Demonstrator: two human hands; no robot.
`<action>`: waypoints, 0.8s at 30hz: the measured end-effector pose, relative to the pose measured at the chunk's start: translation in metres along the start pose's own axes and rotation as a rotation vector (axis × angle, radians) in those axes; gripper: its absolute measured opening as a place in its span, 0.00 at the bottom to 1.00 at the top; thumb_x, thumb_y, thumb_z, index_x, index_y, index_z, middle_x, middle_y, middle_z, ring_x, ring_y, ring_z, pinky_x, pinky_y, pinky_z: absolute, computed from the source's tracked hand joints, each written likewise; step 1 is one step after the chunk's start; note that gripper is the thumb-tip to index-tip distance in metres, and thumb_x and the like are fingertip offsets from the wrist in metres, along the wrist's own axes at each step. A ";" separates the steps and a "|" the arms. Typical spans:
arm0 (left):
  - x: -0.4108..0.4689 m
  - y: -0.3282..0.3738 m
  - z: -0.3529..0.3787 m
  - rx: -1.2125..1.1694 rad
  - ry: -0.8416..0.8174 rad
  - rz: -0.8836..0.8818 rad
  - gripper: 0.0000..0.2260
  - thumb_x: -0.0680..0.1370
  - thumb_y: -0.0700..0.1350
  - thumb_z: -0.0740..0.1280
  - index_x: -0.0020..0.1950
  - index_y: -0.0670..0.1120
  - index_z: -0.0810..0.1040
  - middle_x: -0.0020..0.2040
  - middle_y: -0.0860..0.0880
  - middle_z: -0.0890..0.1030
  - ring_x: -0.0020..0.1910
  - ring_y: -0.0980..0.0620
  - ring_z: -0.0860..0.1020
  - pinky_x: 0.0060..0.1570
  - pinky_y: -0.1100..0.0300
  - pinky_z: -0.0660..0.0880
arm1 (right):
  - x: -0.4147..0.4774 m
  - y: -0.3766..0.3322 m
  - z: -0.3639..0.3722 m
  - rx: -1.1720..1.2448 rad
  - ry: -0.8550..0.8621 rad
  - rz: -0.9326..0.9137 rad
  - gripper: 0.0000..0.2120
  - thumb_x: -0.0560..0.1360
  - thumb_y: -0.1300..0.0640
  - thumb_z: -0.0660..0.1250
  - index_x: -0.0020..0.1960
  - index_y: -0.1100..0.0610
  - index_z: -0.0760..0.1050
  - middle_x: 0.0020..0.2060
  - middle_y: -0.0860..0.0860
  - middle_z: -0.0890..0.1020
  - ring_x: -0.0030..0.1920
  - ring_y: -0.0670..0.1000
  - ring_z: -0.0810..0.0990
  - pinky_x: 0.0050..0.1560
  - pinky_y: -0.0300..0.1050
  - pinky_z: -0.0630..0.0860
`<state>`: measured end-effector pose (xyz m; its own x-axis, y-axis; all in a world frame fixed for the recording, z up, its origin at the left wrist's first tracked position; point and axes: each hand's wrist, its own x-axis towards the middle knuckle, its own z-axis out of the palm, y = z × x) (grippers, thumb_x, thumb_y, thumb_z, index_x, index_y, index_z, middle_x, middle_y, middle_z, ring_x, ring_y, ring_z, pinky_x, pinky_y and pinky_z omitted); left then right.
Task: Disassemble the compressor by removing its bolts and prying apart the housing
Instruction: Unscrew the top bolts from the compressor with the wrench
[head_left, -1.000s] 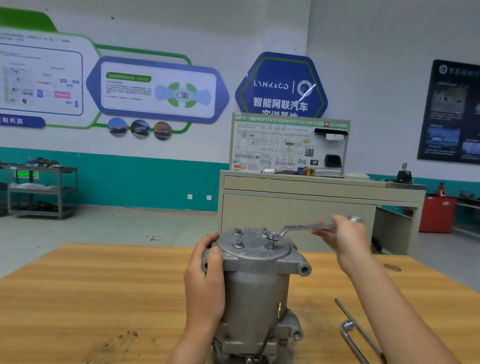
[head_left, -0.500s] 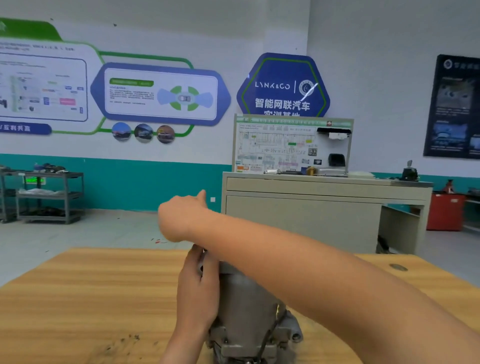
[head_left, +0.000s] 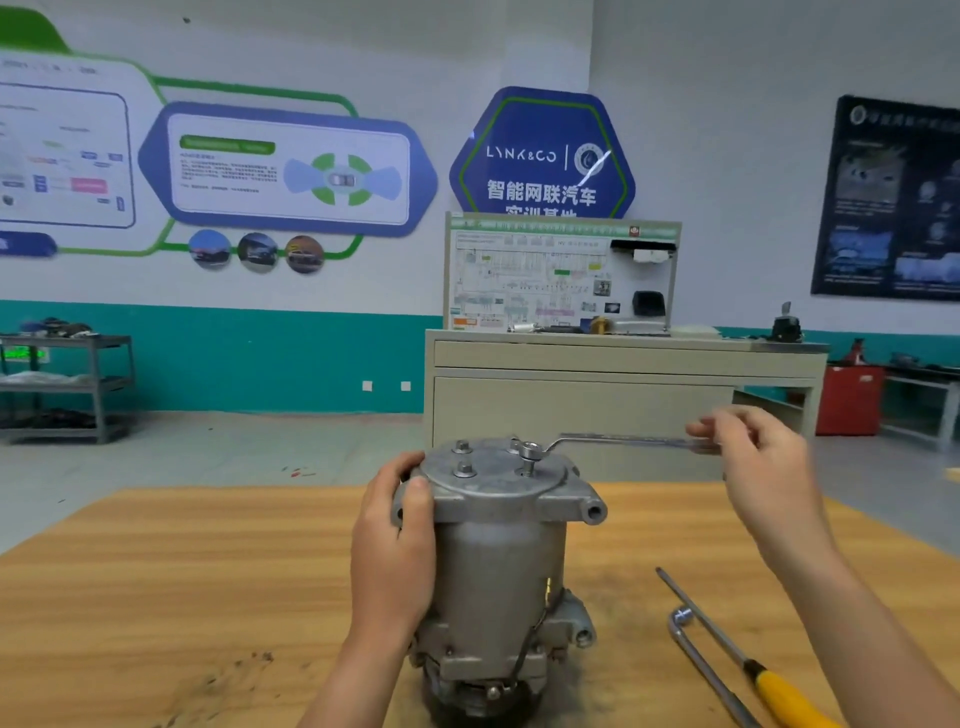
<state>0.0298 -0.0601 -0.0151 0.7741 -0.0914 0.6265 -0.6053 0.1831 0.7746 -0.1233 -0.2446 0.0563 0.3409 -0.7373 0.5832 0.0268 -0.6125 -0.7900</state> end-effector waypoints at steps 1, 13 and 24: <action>-0.001 -0.001 0.001 0.004 0.005 0.002 0.19 0.71 0.54 0.54 0.57 0.52 0.75 0.53 0.61 0.76 0.53 0.67 0.72 0.44 0.80 0.65 | 0.024 0.006 0.019 -0.159 -0.077 0.026 0.11 0.80 0.55 0.54 0.47 0.55 0.74 0.46 0.53 0.82 0.49 0.54 0.79 0.46 0.50 0.74; -0.001 0.004 -0.001 -0.029 -0.011 0.004 0.15 0.72 0.53 0.53 0.54 0.54 0.74 0.53 0.60 0.76 0.51 0.72 0.72 0.45 0.79 0.65 | -0.013 -0.156 0.192 -0.879 -0.978 -0.728 0.14 0.79 0.64 0.52 0.36 0.59 0.66 0.33 0.50 0.68 0.30 0.45 0.66 0.22 0.33 0.66; -0.007 0.019 0.007 -0.128 -0.059 -0.037 0.10 0.82 0.46 0.53 0.55 0.59 0.71 0.58 0.57 0.74 0.55 0.71 0.71 0.51 0.78 0.66 | -0.094 -0.062 0.016 0.538 -0.344 -0.725 0.13 0.72 0.52 0.64 0.31 0.52 0.78 0.28 0.53 0.81 0.31 0.55 0.80 0.46 0.46 0.77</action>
<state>0.0111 -0.0625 -0.0041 0.7807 -0.1574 0.6048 -0.5453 0.3013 0.7822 -0.1421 -0.1325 0.0475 0.3263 -0.0556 0.9436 0.7367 -0.6105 -0.2908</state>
